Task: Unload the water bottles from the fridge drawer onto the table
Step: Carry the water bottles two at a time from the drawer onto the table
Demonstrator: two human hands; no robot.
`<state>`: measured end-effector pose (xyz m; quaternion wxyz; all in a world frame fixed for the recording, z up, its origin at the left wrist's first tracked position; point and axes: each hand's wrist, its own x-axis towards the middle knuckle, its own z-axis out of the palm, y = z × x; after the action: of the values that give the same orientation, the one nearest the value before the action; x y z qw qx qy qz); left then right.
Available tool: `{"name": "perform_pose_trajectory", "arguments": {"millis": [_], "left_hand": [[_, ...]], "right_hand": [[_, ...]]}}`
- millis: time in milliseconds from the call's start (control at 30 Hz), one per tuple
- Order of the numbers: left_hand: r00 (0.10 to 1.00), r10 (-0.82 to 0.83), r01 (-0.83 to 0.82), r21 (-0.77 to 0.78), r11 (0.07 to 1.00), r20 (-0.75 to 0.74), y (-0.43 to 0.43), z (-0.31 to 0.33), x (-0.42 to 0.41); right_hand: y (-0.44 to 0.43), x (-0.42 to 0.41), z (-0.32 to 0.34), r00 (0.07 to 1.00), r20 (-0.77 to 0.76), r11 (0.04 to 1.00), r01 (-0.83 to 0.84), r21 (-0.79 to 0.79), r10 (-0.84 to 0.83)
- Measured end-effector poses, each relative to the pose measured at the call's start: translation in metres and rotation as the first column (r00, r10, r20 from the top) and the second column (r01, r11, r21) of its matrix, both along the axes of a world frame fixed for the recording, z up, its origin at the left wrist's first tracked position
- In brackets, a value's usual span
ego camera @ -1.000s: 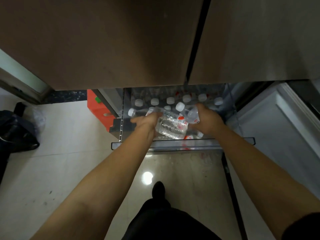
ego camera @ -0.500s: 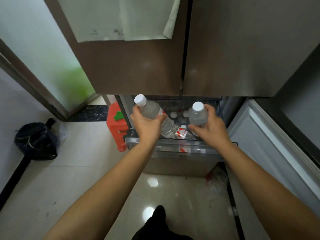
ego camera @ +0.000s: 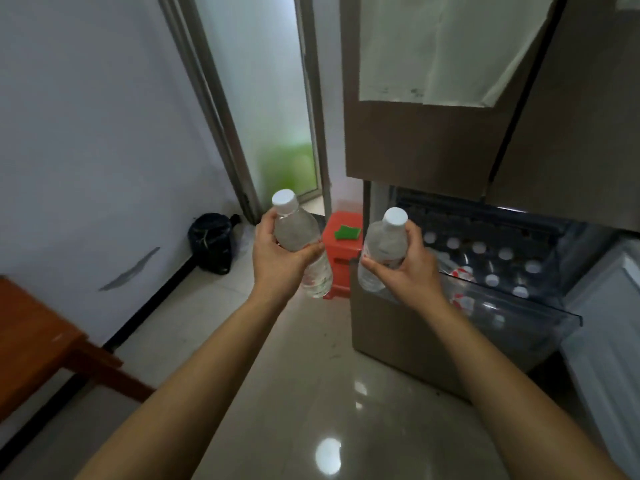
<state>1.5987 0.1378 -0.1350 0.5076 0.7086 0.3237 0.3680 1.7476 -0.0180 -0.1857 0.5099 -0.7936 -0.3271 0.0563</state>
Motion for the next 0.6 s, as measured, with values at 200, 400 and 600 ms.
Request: {"name": "perform_pose_trajectory", "arguments": {"millis": [200,400,600], "left_hand": [[0.986,0.169,-0.169,-0.031,0.985,-0.005,0.068,0.005,-0.123],[0.973,0.227,-0.223,0.124,0.967,-0.027,0.146,0.017,-0.295],[0.924,0.366,-0.329,0.26,0.908,-0.111,0.224,0.017,-0.489]], "right_hand": [[0.068,-0.097,0.016,0.97,0.112,0.976,-0.215,-0.033,0.217],[0.178,-0.23,0.031,0.934,0.16,0.946,-0.325,0.004,0.32],[0.299,-0.4,0.031,0.863,0.147,0.873,-0.487,-0.02,0.484]]}}
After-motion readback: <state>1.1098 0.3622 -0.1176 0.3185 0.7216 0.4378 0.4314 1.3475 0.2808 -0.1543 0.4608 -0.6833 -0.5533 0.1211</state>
